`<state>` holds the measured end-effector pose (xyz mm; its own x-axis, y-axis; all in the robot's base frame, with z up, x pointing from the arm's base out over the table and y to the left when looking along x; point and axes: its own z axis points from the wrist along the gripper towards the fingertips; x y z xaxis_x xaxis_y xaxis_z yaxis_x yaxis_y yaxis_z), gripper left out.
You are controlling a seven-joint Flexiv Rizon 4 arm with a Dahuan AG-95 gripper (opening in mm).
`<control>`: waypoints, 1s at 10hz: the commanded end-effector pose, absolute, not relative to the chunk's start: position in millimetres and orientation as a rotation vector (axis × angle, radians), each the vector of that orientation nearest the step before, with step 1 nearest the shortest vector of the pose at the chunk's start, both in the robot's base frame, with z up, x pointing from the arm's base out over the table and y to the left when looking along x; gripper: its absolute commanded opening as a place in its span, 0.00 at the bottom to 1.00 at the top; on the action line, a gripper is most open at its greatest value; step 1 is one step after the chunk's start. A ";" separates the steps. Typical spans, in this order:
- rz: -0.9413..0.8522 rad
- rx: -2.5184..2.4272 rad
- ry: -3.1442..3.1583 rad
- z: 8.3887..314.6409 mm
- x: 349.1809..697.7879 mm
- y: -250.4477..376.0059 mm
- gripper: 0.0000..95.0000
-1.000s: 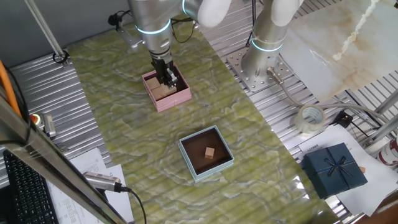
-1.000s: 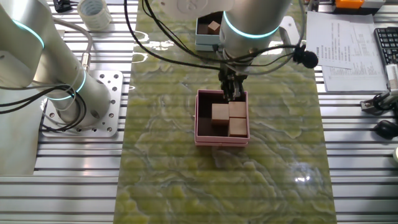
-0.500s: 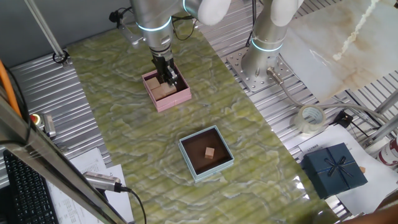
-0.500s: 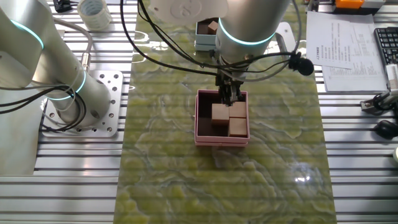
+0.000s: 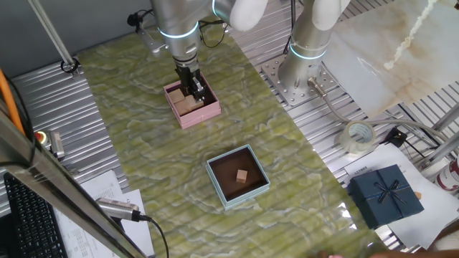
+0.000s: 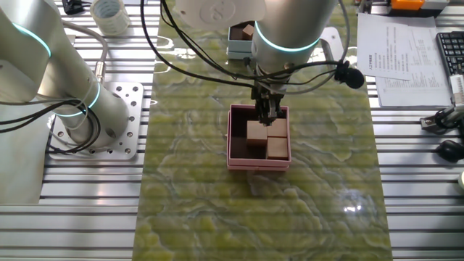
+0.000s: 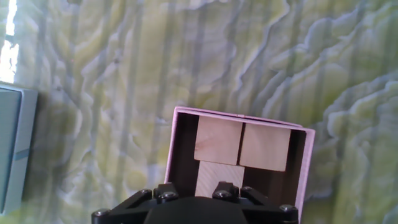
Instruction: Move an object from one box to another
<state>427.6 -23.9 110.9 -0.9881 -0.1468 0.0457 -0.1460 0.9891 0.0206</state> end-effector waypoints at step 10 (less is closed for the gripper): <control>-0.091 0.123 -3.155 130.8 452.7 -26.6 0.00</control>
<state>452.4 -27.2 130.8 -0.9951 -0.0986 -0.0066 -0.0988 0.9943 0.0406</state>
